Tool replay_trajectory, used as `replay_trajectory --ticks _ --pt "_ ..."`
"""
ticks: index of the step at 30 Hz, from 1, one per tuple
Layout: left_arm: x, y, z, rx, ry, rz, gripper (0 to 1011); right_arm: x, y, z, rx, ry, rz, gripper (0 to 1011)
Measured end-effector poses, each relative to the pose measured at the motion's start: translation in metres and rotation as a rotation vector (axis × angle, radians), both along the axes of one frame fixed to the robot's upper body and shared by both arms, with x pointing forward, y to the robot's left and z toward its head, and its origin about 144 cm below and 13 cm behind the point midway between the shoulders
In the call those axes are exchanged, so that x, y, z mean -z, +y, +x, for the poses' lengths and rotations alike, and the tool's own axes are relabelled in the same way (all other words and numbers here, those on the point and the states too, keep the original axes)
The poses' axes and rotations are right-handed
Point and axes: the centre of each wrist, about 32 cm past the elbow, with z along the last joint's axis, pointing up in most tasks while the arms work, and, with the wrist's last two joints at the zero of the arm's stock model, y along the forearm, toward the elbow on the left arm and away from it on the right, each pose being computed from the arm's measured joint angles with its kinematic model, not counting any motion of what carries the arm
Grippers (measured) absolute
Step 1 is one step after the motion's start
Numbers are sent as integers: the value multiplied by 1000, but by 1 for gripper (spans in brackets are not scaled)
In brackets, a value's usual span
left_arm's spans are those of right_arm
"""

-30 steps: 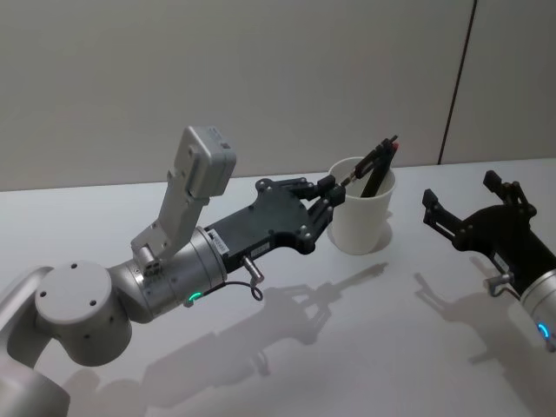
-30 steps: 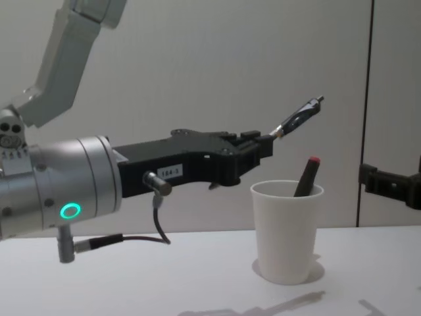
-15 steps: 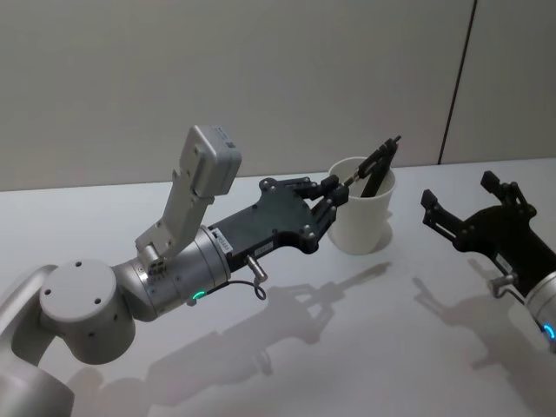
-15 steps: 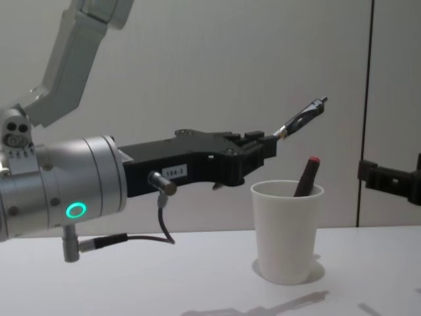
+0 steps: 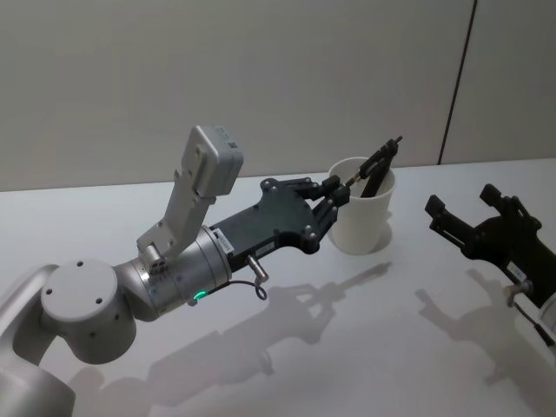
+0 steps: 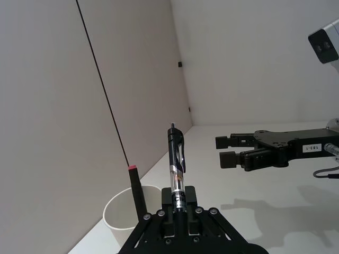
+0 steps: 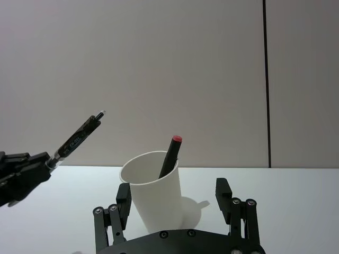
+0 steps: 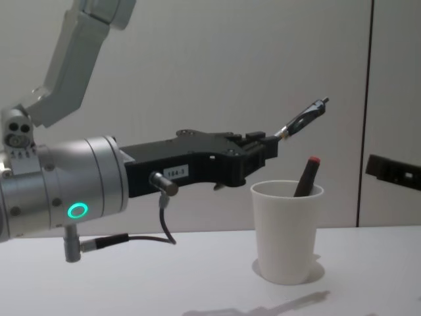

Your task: Place the pen into the pen holder.

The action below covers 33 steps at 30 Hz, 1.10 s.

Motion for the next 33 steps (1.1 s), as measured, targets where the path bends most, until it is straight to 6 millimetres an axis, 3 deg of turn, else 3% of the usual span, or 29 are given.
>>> replay_trajectory --ticks 15,33 --pt "0 0 0 0 -1 0 136 -2 -5 -1 -55 105 208 1001" --pt "0 0 0 0 -1 0 138 -6 -3 21 -243 222 419 1001"
